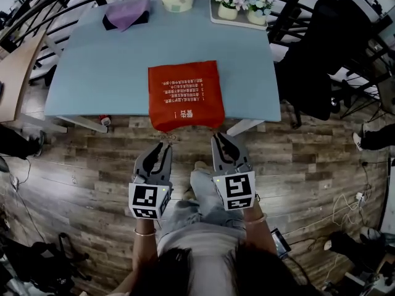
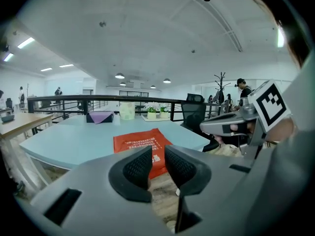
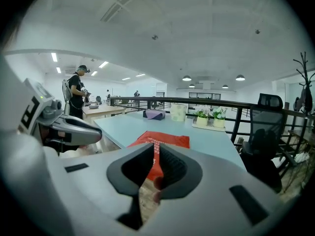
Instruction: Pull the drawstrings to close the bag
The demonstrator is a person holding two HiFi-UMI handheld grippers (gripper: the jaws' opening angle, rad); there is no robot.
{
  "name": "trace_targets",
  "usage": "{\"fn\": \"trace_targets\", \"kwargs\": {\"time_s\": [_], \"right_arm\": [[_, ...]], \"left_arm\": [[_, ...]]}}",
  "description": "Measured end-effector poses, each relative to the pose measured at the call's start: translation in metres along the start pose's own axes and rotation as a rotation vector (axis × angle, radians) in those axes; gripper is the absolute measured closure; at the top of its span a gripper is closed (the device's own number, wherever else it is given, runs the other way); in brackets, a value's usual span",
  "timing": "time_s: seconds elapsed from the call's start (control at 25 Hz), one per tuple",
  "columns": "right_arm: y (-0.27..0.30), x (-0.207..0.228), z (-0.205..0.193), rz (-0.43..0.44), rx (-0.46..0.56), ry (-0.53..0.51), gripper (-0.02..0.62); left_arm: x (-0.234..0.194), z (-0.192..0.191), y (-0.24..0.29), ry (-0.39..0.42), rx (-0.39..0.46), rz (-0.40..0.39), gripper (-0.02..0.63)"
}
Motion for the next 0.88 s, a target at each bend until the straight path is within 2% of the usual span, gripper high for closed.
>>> {"fn": "trace_targets", "kwargs": {"time_s": [0.12,0.24,0.4,0.68,0.88], "right_arm": [[0.009,0.008,-0.009,0.015,-0.029,0.013,0.56],[0.02,0.017,-0.018,0.028,-0.073,0.028,0.521],[0.037,0.027,-0.038,0.022,-0.126,0.037,0.514],[0.058,0.035,-0.077,0.017,-0.213,0.079,0.496],[0.073,0.044,-0.104,-0.043,-0.227,0.102,0.489]], "left_arm": [[-0.005,-0.009,0.012,-0.013,-0.034,0.013,0.533],[-0.012,-0.019,0.024,-0.027,-0.07,0.026,0.526],[-0.021,-0.034,0.04,-0.028,-0.081,0.063,0.518],[-0.036,-0.074,0.053,-0.063,-0.152,0.129,0.5],[-0.041,-0.096,0.071,-0.106,-0.15,0.165,0.492]]}}
Point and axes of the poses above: the fingertips, and each gripper's own axes: y forward along the fingers, x to its right, z out of its top, the point moved 10 cm from there along -y, backward along the fingers, and after that the axes turned 1 degree about -z, right-handed, at the moved point
